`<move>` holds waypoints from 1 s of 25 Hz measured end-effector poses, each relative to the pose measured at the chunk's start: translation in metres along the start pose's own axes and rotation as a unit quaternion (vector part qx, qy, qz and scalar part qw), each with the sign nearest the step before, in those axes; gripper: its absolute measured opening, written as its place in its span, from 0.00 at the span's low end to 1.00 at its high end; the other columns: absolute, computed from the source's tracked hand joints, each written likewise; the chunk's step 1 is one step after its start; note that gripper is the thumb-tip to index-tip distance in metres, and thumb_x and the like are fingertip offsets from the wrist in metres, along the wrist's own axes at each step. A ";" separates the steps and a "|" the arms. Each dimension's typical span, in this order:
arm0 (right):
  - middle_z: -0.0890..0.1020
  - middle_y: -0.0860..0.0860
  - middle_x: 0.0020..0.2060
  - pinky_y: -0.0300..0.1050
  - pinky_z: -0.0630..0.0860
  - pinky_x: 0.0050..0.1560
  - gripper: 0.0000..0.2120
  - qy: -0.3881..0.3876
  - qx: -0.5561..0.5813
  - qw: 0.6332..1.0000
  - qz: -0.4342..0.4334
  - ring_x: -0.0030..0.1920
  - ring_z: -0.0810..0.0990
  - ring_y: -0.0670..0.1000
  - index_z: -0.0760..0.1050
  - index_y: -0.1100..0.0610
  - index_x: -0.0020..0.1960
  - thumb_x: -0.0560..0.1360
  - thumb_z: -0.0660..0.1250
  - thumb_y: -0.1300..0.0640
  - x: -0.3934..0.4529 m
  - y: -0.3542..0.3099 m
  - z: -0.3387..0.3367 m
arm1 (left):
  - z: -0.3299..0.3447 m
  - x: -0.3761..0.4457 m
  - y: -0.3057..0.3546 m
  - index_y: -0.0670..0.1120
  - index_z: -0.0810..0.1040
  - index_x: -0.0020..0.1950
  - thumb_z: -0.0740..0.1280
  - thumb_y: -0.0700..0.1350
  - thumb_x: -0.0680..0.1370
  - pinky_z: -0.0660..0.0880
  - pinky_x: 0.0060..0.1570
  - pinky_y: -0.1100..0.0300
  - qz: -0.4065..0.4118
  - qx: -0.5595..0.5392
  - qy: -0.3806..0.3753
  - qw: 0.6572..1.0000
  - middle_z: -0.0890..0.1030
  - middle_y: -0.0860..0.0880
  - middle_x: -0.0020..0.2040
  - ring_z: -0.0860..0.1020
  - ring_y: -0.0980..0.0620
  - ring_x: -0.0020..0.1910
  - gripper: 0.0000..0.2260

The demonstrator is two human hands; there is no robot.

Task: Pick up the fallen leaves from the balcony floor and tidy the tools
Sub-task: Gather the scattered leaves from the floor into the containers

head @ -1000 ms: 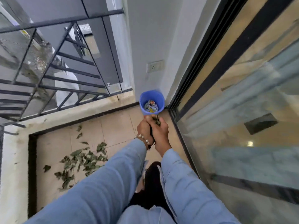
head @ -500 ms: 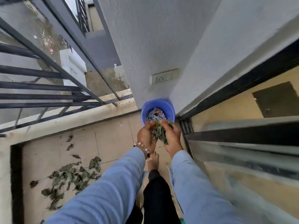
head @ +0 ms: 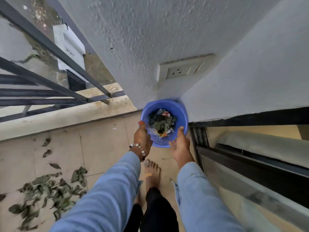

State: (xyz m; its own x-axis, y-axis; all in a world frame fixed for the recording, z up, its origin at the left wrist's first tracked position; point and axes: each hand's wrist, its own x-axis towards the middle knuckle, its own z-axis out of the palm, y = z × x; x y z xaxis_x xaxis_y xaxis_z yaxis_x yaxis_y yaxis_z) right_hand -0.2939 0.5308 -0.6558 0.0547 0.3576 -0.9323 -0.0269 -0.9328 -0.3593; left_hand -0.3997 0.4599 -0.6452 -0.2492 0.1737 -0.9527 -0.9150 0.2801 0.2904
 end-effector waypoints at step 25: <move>0.76 0.56 0.59 0.50 0.68 0.58 0.16 -0.324 -0.809 0.048 -0.489 0.62 0.71 0.57 0.72 0.59 0.63 0.81 0.54 0.52 -0.413 0.115 0.000 | -0.268 -0.421 -0.096 0.49 0.64 0.73 0.57 0.47 0.81 0.68 0.61 0.46 0.117 0.473 0.321 0.812 0.72 0.46 0.69 0.72 0.42 0.66 0.19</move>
State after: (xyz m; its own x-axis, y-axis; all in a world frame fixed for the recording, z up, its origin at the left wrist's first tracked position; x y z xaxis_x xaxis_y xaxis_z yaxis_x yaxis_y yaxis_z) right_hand -0.3196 0.2755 -0.3121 -0.8156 -0.2970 -0.4965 -0.1867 0.9474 -0.2600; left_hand -0.2919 0.1065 -0.2963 -0.7725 -0.1159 -0.6243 -0.2410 0.9632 0.1194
